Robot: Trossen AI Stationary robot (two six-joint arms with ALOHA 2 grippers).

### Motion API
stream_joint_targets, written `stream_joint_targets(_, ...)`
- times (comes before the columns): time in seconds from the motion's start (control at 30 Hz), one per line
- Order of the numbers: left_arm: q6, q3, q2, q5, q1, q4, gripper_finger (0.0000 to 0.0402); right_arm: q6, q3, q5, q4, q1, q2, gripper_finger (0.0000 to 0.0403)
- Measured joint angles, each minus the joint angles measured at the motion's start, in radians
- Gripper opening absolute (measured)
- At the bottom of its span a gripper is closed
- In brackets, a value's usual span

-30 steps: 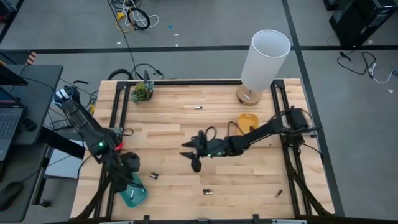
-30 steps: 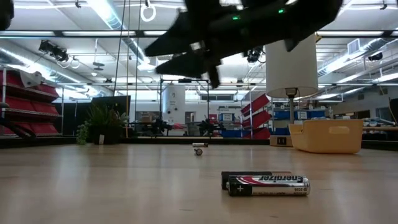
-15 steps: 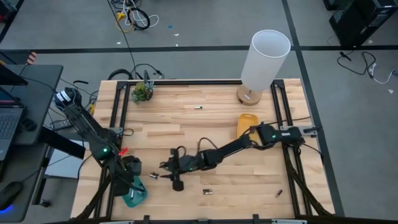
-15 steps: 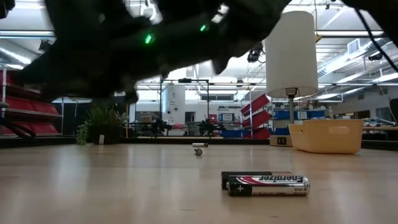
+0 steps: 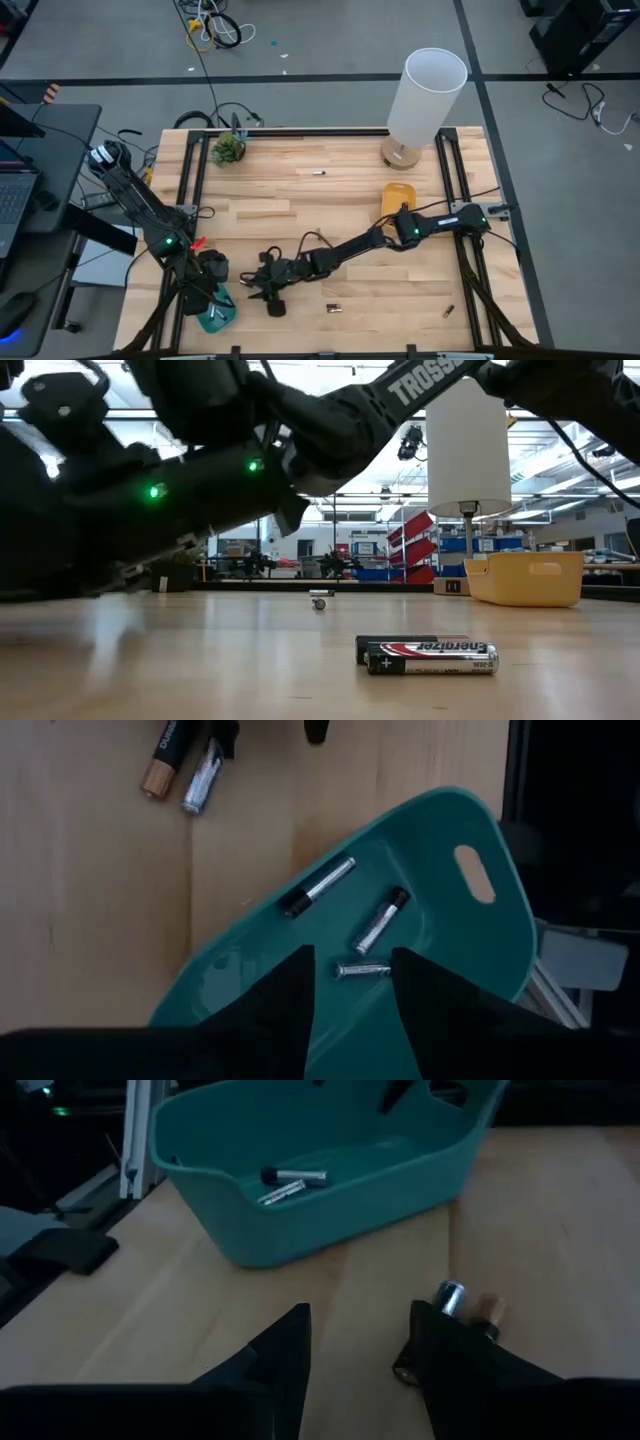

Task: Sort batteries
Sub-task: Put the black battery into the yellow bin

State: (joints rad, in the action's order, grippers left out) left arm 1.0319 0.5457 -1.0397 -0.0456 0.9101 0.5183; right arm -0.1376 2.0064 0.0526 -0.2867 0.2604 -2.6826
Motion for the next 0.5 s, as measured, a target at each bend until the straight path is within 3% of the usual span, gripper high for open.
stream_joint_targets(0.5, -0.004, 0.000, 0.000, 0.030, 0.000, 0.001, 0.0151, 0.011, 0.022, -0.069, 0.083, -0.021, -0.008, 0.0157)
